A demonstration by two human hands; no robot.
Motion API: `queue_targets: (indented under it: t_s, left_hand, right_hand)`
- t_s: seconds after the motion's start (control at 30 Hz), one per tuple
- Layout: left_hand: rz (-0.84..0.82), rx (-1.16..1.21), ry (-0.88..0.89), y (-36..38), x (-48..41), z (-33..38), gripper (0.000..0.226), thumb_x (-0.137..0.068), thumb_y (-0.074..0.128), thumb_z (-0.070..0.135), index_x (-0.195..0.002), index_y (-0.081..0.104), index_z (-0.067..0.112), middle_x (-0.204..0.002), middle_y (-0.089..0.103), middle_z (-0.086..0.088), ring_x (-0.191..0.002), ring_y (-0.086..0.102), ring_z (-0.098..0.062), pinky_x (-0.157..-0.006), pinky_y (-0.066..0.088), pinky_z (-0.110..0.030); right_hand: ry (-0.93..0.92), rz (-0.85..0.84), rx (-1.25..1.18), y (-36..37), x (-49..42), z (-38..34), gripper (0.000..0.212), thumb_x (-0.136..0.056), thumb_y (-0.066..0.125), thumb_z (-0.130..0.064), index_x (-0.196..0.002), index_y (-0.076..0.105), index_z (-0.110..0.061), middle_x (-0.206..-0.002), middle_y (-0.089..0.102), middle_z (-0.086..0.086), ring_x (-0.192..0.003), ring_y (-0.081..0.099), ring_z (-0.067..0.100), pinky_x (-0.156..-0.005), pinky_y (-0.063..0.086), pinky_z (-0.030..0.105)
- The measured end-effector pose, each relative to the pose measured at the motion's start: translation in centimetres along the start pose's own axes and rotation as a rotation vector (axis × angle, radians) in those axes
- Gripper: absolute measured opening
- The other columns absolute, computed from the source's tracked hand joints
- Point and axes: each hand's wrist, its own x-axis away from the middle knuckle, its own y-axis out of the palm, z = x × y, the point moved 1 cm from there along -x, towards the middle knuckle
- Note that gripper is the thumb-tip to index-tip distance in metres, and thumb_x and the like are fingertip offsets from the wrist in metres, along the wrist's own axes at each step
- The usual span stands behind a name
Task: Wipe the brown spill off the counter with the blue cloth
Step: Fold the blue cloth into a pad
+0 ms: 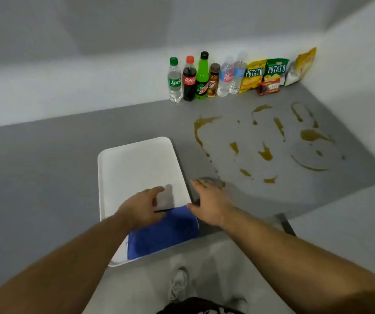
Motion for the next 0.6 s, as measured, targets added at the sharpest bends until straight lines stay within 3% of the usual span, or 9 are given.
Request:
queue_targets:
  t_s: [0.1,0.2,0.3,0.4,0.47,0.53,0.6]
  left_hand:
    - [-0.092,-0.02,0.013,-0.2,0.3,-0.8,0.083,-0.07,0.083,0.055,-0.143,0.046,0.042,-0.109,0.059,0.012,-0.098,0.06,-0.016,-0.09,0.052,-0.033]
    - [-0.125,0.012,-0.005,0.4,0.5,-1.2,0.048,-0.073,0.085,0.051,-0.113,0.059,0.041,-0.093,0.062,0.015,-0.088,0.062,-0.013,-0.077,0.048,-0.027]
    - [-0.119,-0.032,0.027,1.0,0.7,-1.1,0.022,-0.082,0.079,0.048,-0.095,0.064,0.039,-0.091,0.066,0.012,-0.087,0.063,-0.015,-0.078,0.047,-0.028]
    - [-0.081,0.001,0.01,1.4,0.9,-1.0,0.021,-0.084,0.076,0.049,-0.079,0.06,0.037,-0.084,0.066,0.012,-0.083,0.063,-0.016,-0.074,0.045,-0.031]
    - [-0.064,0.024,-0.012,1.4,1.0,-0.9,0.025,-0.084,0.075,0.048,-0.073,0.057,0.034,-0.079,0.065,0.012,-0.081,0.062,-0.017,-0.072,0.045,-0.033]
    - [-0.054,0.048,-0.024,1.4,1.2,-0.4,0.024,-0.085,0.075,0.046,-0.073,0.059,0.032,-0.079,0.066,0.009,-0.081,0.063,-0.019,-0.075,0.05,-0.035]
    - [-0.042,0.108,-0.017,1.3,1.5,0.4,0.021,-0.087,0.075,0.039,-0.074,0.061,0.03,-0.081,0.067,0.005,-0.082,0.063,-0.022,-0.077,0.052,-0.036]
  right_hand:
    - [-0.068,-0.073,0.071,1.9,0.3,-1.0,0.076,-0.094,0.059,-0.053,-0.157,0.032,-0.022,-0.162,0.037,0.002,-0.15,0.031,0.025,-0.122,0.031,0.047]
    - [-0.043,-0.146,0.119,3.5,1.1,-1.2,0.076,-0.096,0.055,-0.054,-0.159,0.028,-0.021,-0.169,0.021,0.001,-0.156,0.015,0.024,-0.125,0.021,0.05]
    - [-0.026,-0.096,0.088,4.1,1.7,-1.4,0.06,-0.098,0.057,-0.047,-0.153,0.041,-0.028,-0.169,0.02,-0.004,-0.157,0.012,0.021,-0.126,0.018,0.051]
    - [-0.055,-0.022,0.069,4.0,2.3,-1.7,0.031,-0.099,0.056,-0.038,-0.128,0.062,-0.028,-0.169,0.022,-0.002,-0.157,0.011,0.022,-0.125,0.02,0.051]
    - [-0.049,-0.021,0.062,3.9,2.8,-1.8,0.024,-0.102,0.052,-0.033,-0.12,0.065,-0.024,-0.17,0.022,0.0,-0.158,0.011,0.023,-0.126,0.019,0.052]
    - [-0.063,-0.015,0.034,3.8,3.3,-1.9,0.022,-0.102,0.051,-0.028,-0.116,0.067,-0.02,-0.167,0.03,0.003,-0.156,0.019,0.025,-0.125,0.022,0.051]
    - [-0.1,0.025,-0.041,3.4,3.9,-1.7,0.018,-0.097,0.056,-0.023,-0.108,0.068,-0.016,-0.144,0.055,0.008,-0.134,0.048,0.028,-0.113,0.039,0.047]
